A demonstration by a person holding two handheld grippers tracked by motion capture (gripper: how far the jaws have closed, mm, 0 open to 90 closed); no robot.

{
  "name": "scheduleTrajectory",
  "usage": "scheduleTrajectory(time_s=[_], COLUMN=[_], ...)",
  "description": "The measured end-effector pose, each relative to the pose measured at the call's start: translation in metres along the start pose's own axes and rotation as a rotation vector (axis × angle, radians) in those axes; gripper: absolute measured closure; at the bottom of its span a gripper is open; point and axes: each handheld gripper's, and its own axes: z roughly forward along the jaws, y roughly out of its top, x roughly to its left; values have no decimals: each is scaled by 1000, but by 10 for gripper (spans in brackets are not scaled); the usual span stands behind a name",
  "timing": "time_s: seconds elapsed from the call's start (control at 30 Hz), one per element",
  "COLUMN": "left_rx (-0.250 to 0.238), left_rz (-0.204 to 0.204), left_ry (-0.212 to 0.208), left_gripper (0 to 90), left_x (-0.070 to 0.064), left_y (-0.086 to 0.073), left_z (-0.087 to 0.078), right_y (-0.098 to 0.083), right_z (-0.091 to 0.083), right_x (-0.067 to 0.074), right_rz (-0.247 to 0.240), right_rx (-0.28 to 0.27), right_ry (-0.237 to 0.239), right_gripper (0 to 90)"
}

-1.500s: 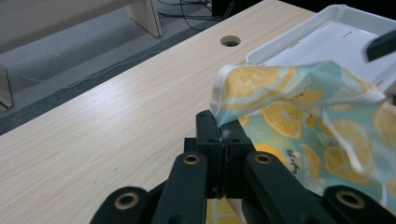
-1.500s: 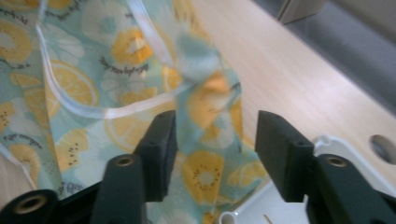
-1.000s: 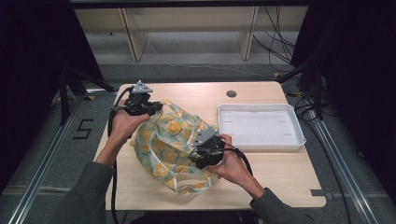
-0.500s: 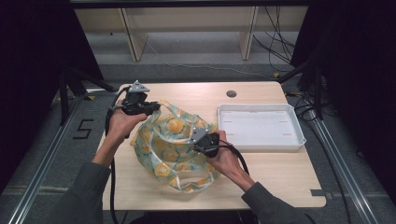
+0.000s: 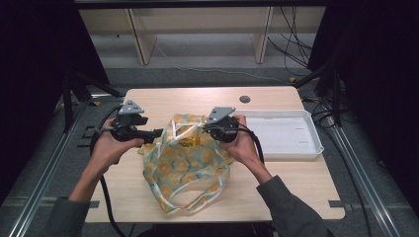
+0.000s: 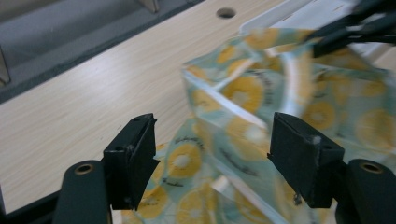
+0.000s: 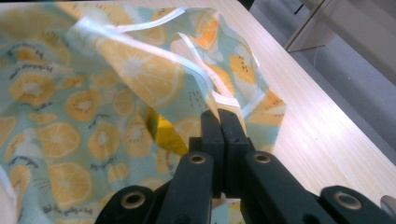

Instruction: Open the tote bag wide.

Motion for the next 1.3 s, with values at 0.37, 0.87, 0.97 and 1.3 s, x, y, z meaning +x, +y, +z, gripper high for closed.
scheduleTrajectory(time_s=[0.37, 0.87, 0.97, 1.3], left_rx=[167, 114, 140, 222], left_rz=[199, 46, 33, -15], left_ry=[93, 172, 158, 99], left_gripper=[616, 873, 872, 815], left_x=[-49, 25, 27, 25], left_y=[-43, -34, -41, -71], left_z=[65, 109, 125, 149], right_y=[11, -5, -9, -34], right_z=[13, 60, 67, 94], right_x=[-13, -39, -36, -31], right_rz=[40, 56, 94, 102], right_rx=[-4, 125, 133, 222], right_ry=[-15, -86, -73, -50], right_gripper=[900, 900, 900, 900])
